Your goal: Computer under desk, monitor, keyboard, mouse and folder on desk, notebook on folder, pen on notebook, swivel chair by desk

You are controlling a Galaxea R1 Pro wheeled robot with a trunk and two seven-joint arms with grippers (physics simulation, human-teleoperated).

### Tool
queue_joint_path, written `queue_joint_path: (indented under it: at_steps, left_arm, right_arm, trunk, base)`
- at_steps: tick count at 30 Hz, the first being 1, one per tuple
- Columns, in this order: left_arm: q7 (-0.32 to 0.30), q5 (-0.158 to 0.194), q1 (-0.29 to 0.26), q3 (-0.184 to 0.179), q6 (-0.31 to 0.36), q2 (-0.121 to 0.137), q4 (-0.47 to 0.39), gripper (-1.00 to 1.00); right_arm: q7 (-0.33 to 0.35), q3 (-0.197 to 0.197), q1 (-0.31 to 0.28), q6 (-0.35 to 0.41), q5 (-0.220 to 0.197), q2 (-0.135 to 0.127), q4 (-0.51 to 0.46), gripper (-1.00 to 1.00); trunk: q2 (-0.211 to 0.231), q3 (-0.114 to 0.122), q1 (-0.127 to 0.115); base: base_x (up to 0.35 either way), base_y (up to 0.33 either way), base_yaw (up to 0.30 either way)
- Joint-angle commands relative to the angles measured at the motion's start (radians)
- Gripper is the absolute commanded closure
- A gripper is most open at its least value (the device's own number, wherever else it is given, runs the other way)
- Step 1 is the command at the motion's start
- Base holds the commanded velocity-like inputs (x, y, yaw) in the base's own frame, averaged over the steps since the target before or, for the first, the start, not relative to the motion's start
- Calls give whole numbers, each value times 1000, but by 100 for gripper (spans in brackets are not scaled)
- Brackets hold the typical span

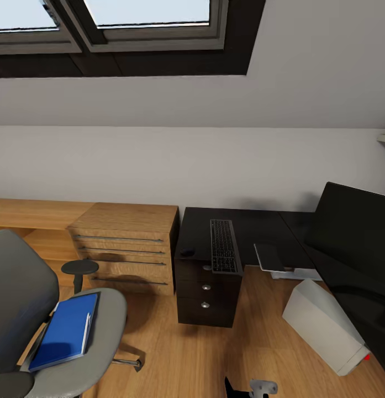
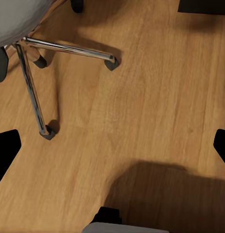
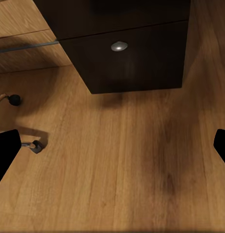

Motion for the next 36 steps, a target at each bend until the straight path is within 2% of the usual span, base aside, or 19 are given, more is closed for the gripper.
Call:
queue_joint_path:
  at_steps: [1, 10, 15, 16, 19, 21, 22, 23, 26, 27, 30, 34, 36]
  left_arm:
    - [5, 9, -1, -8, -6, 1, 0, -100]
    - [1, 11, -1, 1, -5, 5, 3, -100]
    - [-3, 10, -1, 39, -2, 8, 24, -100]
    - [-11, 10, -1, 62, 1, 9, 31, -100]
    - [-43, 10, -1, 99, 14, 12, 37, -100]
    - [-109, 11, -1, 141, 49, 25, 41, -100]
    - [-202, 11, -2, 195, 110, 44, 43, -100]
    - [-268, 11, -2, 239, 161, 53, 43, -100]
    - [-350, 13, -3, 313, 229, 61, 43, -100]
    - [-384, 13, -3, 356, 259, 64, 43, -100]
    - [-421, 11, -3, 404, 288, 66, 43, -100]
    - [-442, 9, -3, 433, 305, 64, 43, -100]
    - [-443, 8, -3, 434, 307, 64, 43, -100]
  right_arm:
    - [10, -5, -1, -2, -9, 0, 1, -100]
    - [10, -5, -1, -2, -9, -1, 1, -100]
    - [10, -5, -1, -2, -9, -1, 1, -100]
    - [10, -5, -1, -2, -9, -1, 1, -100]
    - [10, -5, -1, -2, -9, 0, 1, -100]
    - [10, -5, -1, -2, -9, -1, 1, -100]
    - [10, -5, -1, -2, -9, -1, 1, -100]
    - [10, -5, -1, -2, -9, -1, 1, -100]
    - [10, -5, -1, -2, -9, -1, 1, -100]
    - [11, -5, -1, -2, -9, -1, 1, -100]
    - [11, -5, -1, -2, -8, -1, 1, -100]
    - [12, -5, -1, -2, -8, -1, 1, -100]
    - [12, -5, -1, -2, -8, -1, 1, -100]
  trunk:
    - [-1, -1, 0]
    - [-1, -1, 0]
    - [-1, -1, 0]
    - [-1, -1, 0]
    - [-1, -1, 0]
    - [-1, -1, 0]
    - [-1, -1, 0]
    - [-1, -1, 0]
    - [-1, -1, 0]
    - [-1, -1, 0]
    - [-1, -1, 0]
    - [-1, -1, 0]
    - [-1, -1, 0]
  base:
    - [-4, 0, 2]
    - [-1, 0, 1]
    - [0, 0, 0]
    - [0, 0, 0]
    - [0, 0, 0]
    - [0, 0, 0]
    - [0, 0, 0]
    - [0, 0, 0]
    - [0, 0, 0]
    - [0, 0, 0]
    - [0, 0, 0]
    - [-47, -47, -65]
    - [-143, -182, -174]
